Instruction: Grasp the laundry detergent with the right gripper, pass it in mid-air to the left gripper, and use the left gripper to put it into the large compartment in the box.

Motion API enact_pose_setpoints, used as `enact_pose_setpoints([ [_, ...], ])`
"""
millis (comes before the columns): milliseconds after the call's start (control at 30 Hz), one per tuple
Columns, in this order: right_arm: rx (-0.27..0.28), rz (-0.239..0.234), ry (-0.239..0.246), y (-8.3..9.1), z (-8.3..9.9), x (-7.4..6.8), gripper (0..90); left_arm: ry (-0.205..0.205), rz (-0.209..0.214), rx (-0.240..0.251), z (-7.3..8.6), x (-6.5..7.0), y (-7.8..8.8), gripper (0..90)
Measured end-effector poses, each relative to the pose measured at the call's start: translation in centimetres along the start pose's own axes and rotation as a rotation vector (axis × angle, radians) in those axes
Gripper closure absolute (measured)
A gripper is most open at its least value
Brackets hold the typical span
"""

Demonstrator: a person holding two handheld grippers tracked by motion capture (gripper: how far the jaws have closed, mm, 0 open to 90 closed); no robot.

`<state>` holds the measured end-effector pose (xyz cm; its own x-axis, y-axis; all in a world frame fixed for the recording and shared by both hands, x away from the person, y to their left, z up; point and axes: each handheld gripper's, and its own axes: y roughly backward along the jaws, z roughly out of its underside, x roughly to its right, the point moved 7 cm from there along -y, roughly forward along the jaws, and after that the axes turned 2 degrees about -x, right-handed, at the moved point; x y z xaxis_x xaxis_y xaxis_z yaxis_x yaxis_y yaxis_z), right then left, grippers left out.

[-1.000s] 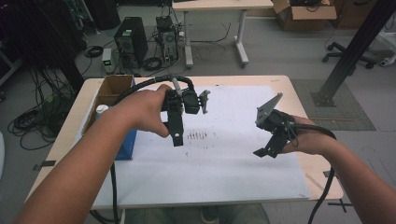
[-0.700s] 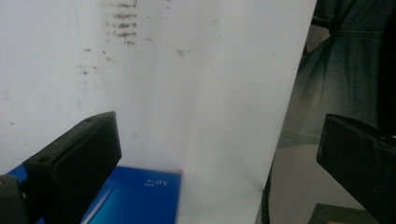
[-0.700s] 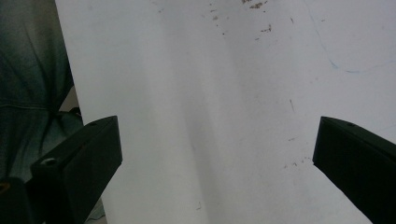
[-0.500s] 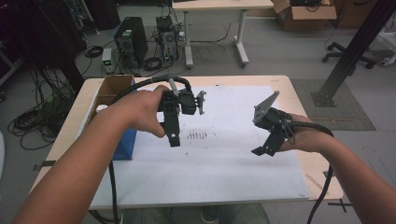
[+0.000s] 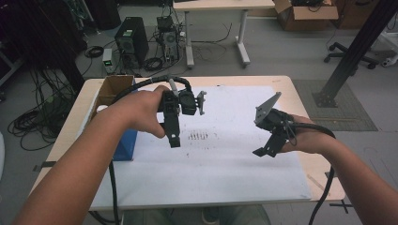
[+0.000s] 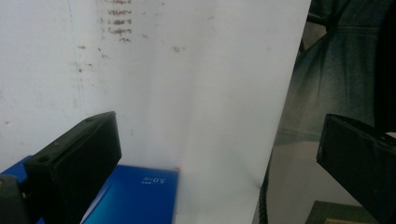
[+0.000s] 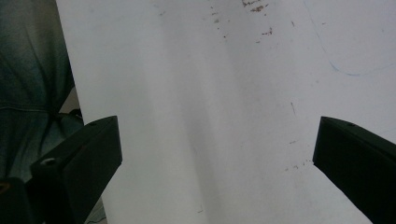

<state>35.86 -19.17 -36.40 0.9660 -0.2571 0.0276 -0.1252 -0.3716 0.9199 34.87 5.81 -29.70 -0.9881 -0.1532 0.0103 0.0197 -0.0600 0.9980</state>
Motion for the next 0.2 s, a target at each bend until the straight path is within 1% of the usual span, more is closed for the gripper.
enact_pose_setpoints([
  [133,0.001,0.002,-0.001,0.06,0.02,0.01,1.4,-0.001,0.004,0.007,-0.12,0.04,0.02,0.2],
  [200,0.0,0.003,-0.001,0.06,0.03,0.0,1.4,-0.001,-0.001,0.008,-0.09,0.02,0.02,0.2],
])
